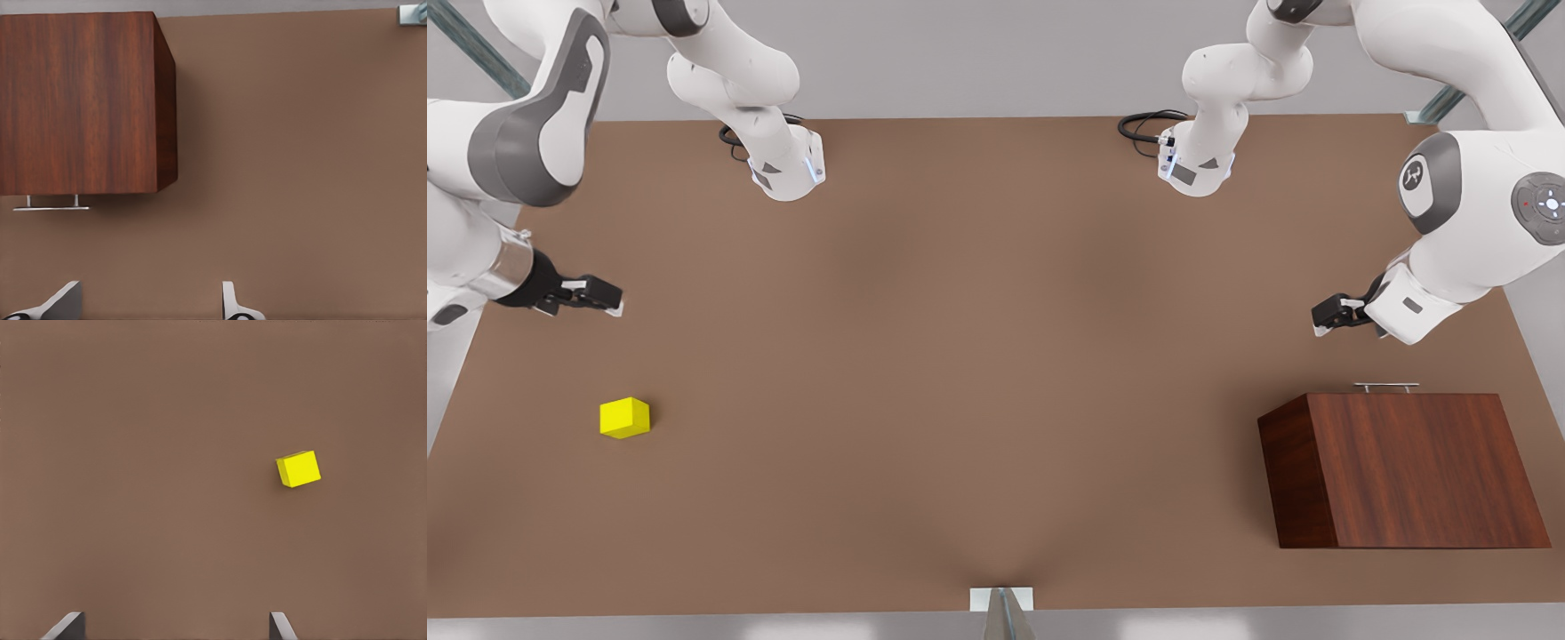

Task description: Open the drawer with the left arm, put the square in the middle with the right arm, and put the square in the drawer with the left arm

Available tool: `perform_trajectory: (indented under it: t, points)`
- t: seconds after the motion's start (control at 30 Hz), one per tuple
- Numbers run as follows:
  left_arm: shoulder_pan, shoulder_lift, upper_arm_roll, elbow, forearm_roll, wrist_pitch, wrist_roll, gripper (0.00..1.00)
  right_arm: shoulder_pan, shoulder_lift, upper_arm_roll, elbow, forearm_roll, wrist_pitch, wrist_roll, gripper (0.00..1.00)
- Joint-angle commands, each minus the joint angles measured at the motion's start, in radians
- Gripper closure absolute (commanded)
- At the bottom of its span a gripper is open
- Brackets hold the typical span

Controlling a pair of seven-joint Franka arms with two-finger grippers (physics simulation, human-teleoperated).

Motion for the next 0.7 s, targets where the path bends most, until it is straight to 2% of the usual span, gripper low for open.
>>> perform_trajectory:
  t: [0.0, 0.13, 0.2, 0.27, 0.4, 0.43, 0.47, 0.57, 0.67]
  points:
    - [0.000, 0.000, 0.000, 0.000, 0.003, -0.005, -0.004, 0.00, 0.002, -0.003, -0.002, -0.001, -0.002, 0.012, 0.002, 0.00]
    - [0.000, -0.006, 0.011, -0.009, 0.003, 0.001, -0.091, 0.00, -0.001, -0.012, -0.006, -0.155, 0.008, 0.156, -0.009, 0.00]
    - [0.000, -0.057, 0.023, -0.115, 0.003, 0.088, -0.296, 0.00, -0.013, -0.011, -0.012, -0.257, 0.015, 0.260, -0.121, 0.00]
    - [-0.002, -0.141, 0.058, -0.282, 0.003, 0.252, -0.563, 0.00, -0.007, 0.012, -0.087, -0.326, 0.021, 0.378, -0.251, 0.00]
    - [-0.002, -0.201, 0.139, -0.491, 0.001, 0.513, -0.915, 0.00, -0.035, 0.176, -0.216, -0.326, 0.101, 0.533, -0.541, 0.00]
    - [-0.002, -0.201, 0.156, -0.527, 0.001, 0.573, -0.930, 0.00, -0.062, 0.230, -0.216, -0.317, 0.138, 0.576, -0.597, 0.00]
    - [-0.002, -0.207, 0.161, -0.609, 0.001, 0.705, -0.978, 0.00, -0.078, 0.305, -0.216, -0.310, 0.262, 0.592, -0.650, 0.00]
    - [0.000, -0.227, 0.206, -0.751, 0.000, 0.917, -1.044, 0.00, -0.078, 0.423, -0.216, -0.274, 0.272, 0.763, -0.787, 0.00]
    - [0.001, -0.239, 0.258, -0.836, -0.011, 1.027, -1.059, 0.00, -0.078, 0.445, -0.256, -0.258, 0.272, 0.769, -0.773, 0.00]
